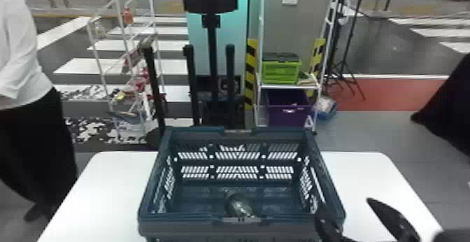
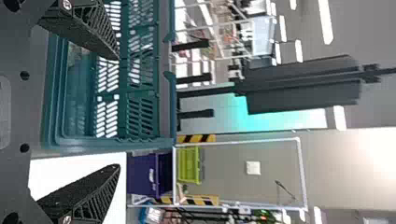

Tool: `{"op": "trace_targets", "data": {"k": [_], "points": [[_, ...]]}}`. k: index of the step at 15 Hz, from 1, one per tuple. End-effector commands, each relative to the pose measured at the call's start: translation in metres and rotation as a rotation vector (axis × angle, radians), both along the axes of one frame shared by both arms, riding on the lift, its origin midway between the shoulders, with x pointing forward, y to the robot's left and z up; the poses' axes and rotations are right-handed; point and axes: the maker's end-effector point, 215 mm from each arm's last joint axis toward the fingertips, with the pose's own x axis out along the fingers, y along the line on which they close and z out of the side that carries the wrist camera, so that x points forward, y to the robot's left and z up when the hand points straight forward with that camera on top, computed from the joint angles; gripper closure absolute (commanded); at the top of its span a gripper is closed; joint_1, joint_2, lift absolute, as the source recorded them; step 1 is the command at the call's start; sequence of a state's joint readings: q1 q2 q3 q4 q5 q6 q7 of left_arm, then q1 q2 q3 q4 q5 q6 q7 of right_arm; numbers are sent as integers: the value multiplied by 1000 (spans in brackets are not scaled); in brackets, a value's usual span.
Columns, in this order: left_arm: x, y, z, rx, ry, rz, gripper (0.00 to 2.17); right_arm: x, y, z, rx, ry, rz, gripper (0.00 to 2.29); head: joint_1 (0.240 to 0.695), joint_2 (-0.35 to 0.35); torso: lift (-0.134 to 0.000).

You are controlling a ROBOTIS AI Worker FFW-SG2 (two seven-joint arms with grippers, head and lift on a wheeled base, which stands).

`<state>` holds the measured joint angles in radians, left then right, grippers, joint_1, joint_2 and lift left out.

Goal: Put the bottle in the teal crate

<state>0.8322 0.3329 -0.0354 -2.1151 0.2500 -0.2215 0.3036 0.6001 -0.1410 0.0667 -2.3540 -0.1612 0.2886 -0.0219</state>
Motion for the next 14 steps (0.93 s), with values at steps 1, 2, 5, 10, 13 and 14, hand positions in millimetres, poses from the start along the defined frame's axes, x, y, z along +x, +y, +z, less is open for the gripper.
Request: {"op": "trace_targets", "data": {"k": [1, 2, 5, 10, 13, 14], "points": [[0, 0, 1, 0, -1, 0, 134, -26, -13, -1, 20, -71, -39, 63, 499, 0, 0], [0, 0, 1, 0, -1, 0, 134, -37, -18, -4, 31, -89, -56, 63, 499, 0, 0], [0, 0, 0, 0, 1, 0, 134, -56, -32, -21, 38, -92, -97, 63, 499, 0, 0], [-1, -4, -2, -3, 4, -6, 134, -68, -38, -41, 35, -58, -108, 63, 499, 0, 0], [-1, -5, -2, -5, 5, -7, 134, -67, -40, -40, 33, -59, -106, 76, 499, 0, 0], [-1, -5, -2, -5, 3, -6, 134, -66, -40, -39, 33, -62, -104, 80, 499, 0, 0]]}}
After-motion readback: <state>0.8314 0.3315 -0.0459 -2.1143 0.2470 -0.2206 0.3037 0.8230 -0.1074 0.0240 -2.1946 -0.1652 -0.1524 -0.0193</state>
